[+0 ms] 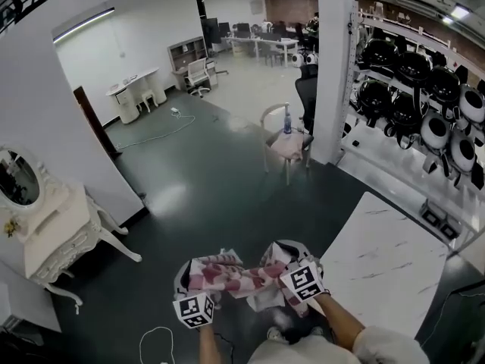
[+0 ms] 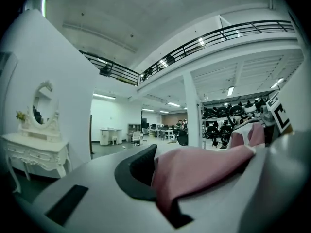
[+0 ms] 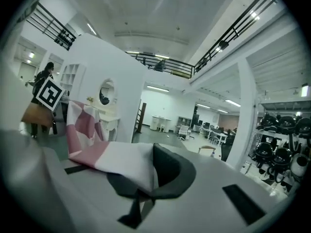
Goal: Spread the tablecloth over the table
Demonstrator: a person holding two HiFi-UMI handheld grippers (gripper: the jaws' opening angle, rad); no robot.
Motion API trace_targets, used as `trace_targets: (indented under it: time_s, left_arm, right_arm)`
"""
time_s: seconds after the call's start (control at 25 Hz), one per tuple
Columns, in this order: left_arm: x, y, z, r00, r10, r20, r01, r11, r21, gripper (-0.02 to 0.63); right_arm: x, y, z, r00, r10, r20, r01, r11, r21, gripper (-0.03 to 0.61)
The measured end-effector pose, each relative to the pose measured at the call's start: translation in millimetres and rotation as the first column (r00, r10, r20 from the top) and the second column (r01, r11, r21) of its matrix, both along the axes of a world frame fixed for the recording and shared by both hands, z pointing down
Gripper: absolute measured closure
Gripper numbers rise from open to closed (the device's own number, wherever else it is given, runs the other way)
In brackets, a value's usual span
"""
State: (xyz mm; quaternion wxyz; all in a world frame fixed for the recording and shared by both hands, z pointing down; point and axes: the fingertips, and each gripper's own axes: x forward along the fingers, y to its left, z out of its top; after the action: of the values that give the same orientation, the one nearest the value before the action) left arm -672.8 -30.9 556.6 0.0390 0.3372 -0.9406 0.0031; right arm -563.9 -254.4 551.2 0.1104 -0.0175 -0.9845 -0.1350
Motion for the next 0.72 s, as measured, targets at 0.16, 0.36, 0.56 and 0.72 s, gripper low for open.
trace_targets:
  time_s: [0.16, 0.36, 0.56, 0.72]
  left_arm:
    - [-14.8, 30.0, 6.7, 0.996, -0.086, -0.014, 0.086, 0.996, -0.017, 0.588]
    - [-29.3, 37.1, 3.5, 0.987, -0.160, -0.020, 0.159, 0.986, -0.056, 0.588]
    - [-45.9, 12.4, 0.1, 0.978, -0.206, -0.021, 0.204, 0.976, -0.074, 0.588]
    - [-64.1, -61.9, -10.0, 0.988, -0.154, 0.008, 0.154, 0.982, -0.108, 0.588]
  right_arm:
    - [-33.5, 5.3, 17.3, 0.997, -0.073, -0.032, 0.073, 0.997, 0.002, 0.565]
    - [-78.0, -51.4, 25.9, 0.995, -0.079, -0.066, 0.083, 0.995, 0.054, 0.565]
    - [-128.9, -158.0, 26.5, 0.994, -0.041, -0.100, 0.061, 0.977, 0.206, 0.565]
    - [-154.6, -279.5, 9.7, 0.993, 0.018, -0.113, 0.031, 0.908, 0.417, 0.565]
